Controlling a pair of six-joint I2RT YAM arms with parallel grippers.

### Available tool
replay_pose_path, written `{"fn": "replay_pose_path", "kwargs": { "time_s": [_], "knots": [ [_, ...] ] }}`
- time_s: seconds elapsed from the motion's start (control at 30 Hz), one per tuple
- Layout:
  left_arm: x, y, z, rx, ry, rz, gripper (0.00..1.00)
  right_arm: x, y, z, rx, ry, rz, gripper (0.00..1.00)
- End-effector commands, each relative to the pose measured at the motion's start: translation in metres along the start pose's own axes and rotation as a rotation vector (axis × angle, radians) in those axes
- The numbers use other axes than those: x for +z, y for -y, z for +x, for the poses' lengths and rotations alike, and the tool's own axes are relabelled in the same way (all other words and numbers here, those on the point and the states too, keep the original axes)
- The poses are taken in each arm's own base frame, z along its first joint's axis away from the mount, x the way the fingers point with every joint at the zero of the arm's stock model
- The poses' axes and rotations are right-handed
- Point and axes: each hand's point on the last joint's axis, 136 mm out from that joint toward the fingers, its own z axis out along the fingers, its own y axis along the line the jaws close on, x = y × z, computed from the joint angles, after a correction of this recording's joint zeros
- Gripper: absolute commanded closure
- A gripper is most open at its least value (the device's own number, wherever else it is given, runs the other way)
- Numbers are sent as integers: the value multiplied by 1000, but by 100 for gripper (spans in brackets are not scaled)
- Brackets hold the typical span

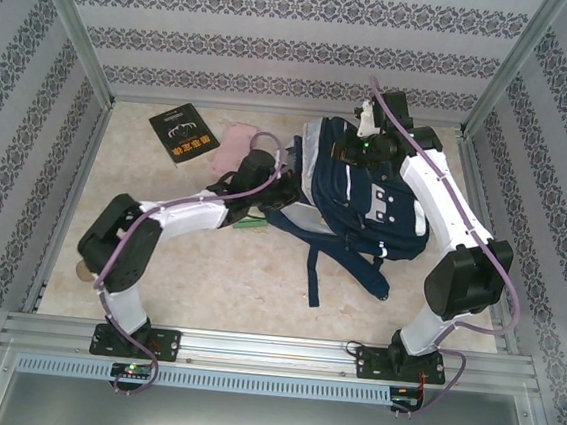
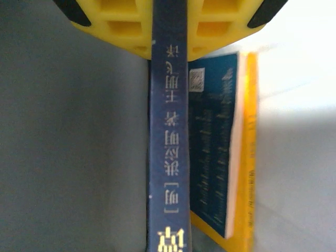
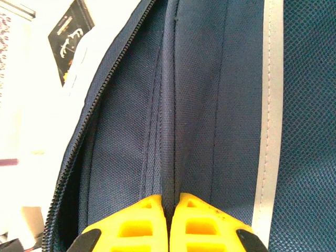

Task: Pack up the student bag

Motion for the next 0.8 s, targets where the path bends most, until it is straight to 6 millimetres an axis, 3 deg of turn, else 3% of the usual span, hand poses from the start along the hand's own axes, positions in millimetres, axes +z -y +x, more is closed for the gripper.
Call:
{"fn": "replay_pose_path", "kwargs": {
  "time_s": [0.0,0.2,0.3,0.4,0.47,0.63,0.77],
  "knots": [
    [25,36,-8,17,27,137,100,-43,-51,-23,-53,124,-198,100],
    [83,15,33,1,-82,69,100,-49,-52,-25,-36,131,-214,100],
    [97,-2,54,12,-125,-12,99,-49,-50,-26,-32,133,-212,100],
    [100,-23,62,11,-138,-100,92,-49,-47,-24,-27,132,-208,100],
    [96,-34,61,17,-136,-157,77,-48,-45,-23,-25,129,-205,100],
    [78,-34,56,97,-137,-244,40,-46,-37,-21,-15,128,-191,100],
    [57,-27,47,160,-120,-301,24,-40,-30,-18,-7,120,-181,100]
  ]
}}
